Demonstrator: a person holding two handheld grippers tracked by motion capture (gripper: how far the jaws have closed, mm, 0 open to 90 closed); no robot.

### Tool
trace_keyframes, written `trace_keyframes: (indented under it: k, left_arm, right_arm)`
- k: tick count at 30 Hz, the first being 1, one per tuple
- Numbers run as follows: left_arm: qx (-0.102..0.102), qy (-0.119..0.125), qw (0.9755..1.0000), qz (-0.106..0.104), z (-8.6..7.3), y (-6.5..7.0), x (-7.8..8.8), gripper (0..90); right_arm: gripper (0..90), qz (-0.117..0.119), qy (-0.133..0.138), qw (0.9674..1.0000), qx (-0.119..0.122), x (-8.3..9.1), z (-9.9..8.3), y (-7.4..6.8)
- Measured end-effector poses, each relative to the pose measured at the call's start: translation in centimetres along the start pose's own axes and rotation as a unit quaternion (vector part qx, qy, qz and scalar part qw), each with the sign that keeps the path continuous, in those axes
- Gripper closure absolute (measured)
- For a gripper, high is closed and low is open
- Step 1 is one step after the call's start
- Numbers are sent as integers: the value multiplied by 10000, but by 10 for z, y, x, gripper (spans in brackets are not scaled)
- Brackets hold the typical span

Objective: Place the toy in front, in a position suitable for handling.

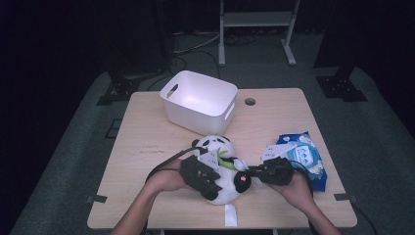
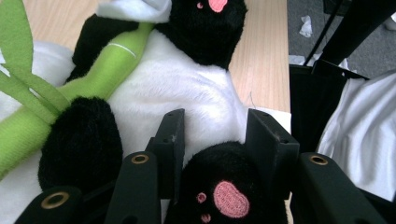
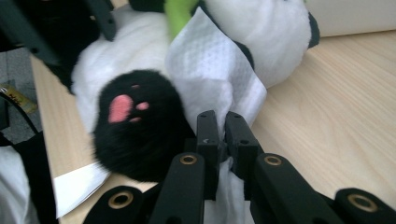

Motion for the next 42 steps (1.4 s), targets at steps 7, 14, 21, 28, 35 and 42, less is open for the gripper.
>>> trace_keyframes:
  k: [7,14,21,28,35,42]
  left_arm:
    - [-56,76,9998,169,3,-3,6,569]
    - [-63,88,9991,411,1,-11,14,526]
    - [68,218,9981,579,-5,-19,27,519]
    - [111,161,9974,687,-13,-24,35,528]
    - [222,193,9975,650,-21,-28,33,532]
    - [282,162,9973,654,-23,-31,35,536]
  right_arm:
    - [847,-15,212,9997,89,15,11,-7]
    - [848,-28,328,9990,291,19,34,-8]
    - [848,152,418,9973,587,16,57,-26]
    - [847,328,410,9960,726,12,67,-40]
    - [847,410,392,9964,630,16,60,-43]
    - [847,416,364,9971,531,15,45,-45]
Point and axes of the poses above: each handheld gripper's, and its own axes: x roughly backward along the jaws, z roughly out of its top, y roughly to its right, the point moved 6 cm from there along -x, roughly forward along the jaws, and after that the axes turned 11 degrees about x, right-handed, at the moved point
